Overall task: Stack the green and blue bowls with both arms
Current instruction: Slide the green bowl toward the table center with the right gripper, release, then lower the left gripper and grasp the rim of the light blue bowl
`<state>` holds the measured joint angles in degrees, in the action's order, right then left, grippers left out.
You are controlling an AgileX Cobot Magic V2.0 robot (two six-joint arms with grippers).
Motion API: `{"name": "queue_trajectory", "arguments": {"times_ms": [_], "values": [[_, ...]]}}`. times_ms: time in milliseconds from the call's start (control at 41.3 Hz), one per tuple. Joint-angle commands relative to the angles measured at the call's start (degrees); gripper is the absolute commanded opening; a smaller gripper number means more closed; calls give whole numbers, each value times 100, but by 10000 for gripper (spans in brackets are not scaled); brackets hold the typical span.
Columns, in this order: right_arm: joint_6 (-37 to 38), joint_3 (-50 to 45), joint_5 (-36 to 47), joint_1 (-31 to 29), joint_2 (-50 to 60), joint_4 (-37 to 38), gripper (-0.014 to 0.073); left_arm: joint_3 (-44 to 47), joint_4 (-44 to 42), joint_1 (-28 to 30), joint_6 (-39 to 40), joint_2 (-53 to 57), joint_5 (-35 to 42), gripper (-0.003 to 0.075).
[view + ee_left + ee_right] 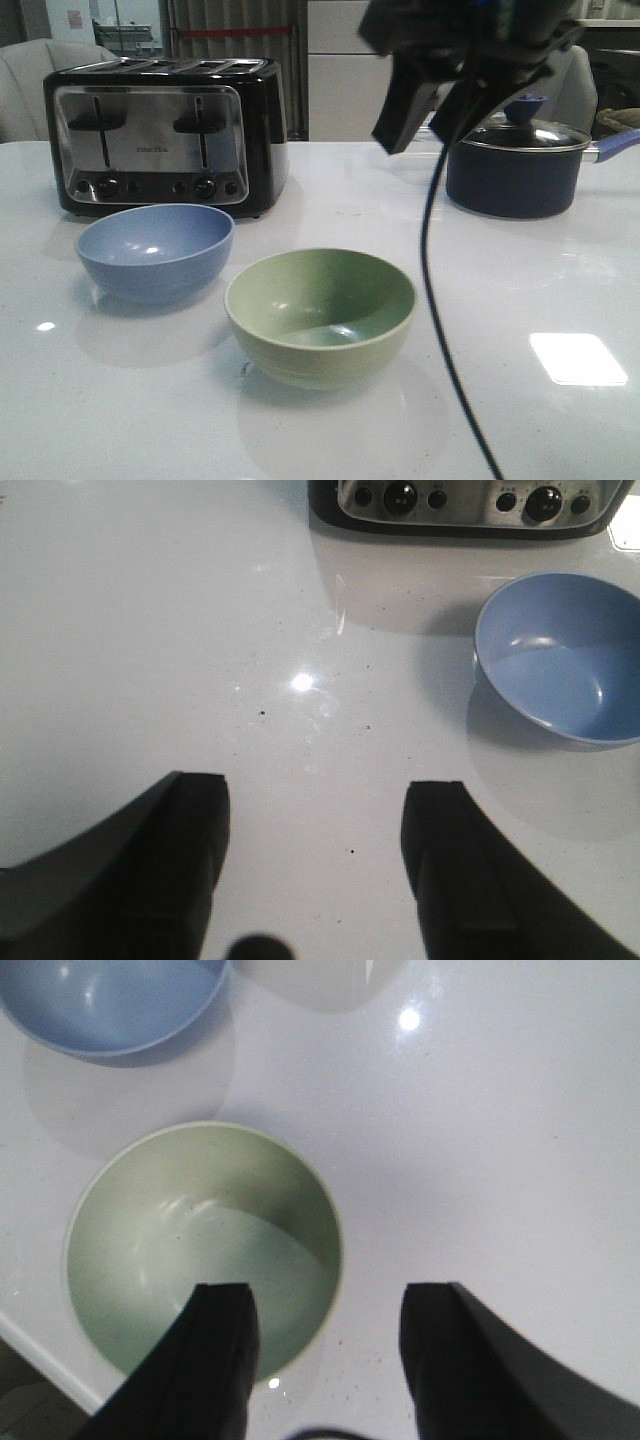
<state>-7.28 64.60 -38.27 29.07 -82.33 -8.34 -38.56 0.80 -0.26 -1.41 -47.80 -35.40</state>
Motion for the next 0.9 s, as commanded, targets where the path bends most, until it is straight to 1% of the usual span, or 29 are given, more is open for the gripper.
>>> {"name": "queue_trajectory", "arguments": {"times_ms": [0, 48, 97, 218, 291, 412, 509, 630, 872], "values": [[-127, -307, 317, -6, 975, 11, 447, -198, 50, 8, 16, -116, 438, 436], [-127, -542, 304, -6, 1303, 11, 447, -198, 83, -20, 16, -188, 438, 445], [-127, -763, 288, -6, 1674, 11, 447, -221, 130, -98, -11, -292, 438, 471], [-127, -1228, 280, -6, 2585, 11, 447, -317, 168, -470, -127, -631, 477, 594], [-127, -1434, 237, -6, 3038, 11, 447, -433, 168, -725, -127, -887, 477, 633], [-127, -1723, 107, -6, 3637, 11, 447, -712, 168, -1077, -127, -1443, 477, 635], [-127, -1851, 95, -6, 3921, 7, 447, -1048, 189, -1209, -127, -2029, 466, 634], [-127, -1865, 55, -11, 4022, 7, 447, -1541, 342, -1209, -127, -2786, 391, 633], [-127, -1865, 49, -11, 4021, 7, 447, -2445, 925, -1246, -127, -4139, 366, 633]]}}
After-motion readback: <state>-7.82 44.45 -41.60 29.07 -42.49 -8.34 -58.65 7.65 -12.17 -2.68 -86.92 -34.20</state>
